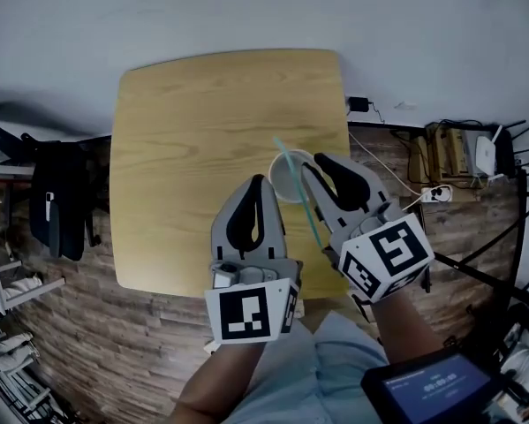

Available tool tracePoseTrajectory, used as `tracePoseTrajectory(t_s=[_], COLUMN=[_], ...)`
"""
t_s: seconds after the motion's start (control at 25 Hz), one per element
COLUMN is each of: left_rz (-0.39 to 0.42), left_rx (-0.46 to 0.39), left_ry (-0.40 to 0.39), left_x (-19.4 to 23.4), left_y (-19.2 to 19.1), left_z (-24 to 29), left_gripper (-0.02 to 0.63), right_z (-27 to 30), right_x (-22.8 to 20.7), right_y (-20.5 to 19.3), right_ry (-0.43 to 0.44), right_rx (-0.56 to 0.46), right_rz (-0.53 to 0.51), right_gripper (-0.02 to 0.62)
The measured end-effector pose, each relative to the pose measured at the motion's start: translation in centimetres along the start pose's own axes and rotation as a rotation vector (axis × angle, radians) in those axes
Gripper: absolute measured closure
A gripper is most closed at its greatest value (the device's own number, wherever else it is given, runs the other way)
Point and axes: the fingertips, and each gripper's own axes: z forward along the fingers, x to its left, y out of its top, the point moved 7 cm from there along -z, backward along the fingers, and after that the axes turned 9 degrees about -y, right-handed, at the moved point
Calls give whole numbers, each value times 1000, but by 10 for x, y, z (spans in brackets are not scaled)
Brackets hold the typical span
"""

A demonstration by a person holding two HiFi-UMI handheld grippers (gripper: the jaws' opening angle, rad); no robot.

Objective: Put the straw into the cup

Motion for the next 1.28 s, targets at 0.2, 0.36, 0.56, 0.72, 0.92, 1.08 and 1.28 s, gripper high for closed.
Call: tracePoseTrajectory(t_s=[0.2,0.36,0.56,0.72,0.92,1.08,1.28], left_rz=[-47,-73,-97,-108,-114,-113,-115], left_rx=[40,58,70,74,75,69,63], left_ry=[37,56,63,66,75,81,90], left_x=[15,27,34,40,43,45,48], left_y=[-23,-34,-41,-45,-44,-41,-39], left_z=[19,28,36,36,36,36,34], left_gripper=[607,607,607,607,607,607,607], right_z=[29,44,57,64,70,74,76], right_x=[-2,-2,-4,-4,-3,-5,-5], right_y=[-28,-41,-52,-56,-55,-56,-57], right_ry=[47,62,63,51,37,30,16], right_rx=[126,189,260,294,353,400,439], right_rz=[10,15,19,10,-22,-25,-47], right_gripper=[517,517,517,525,535,535,531])
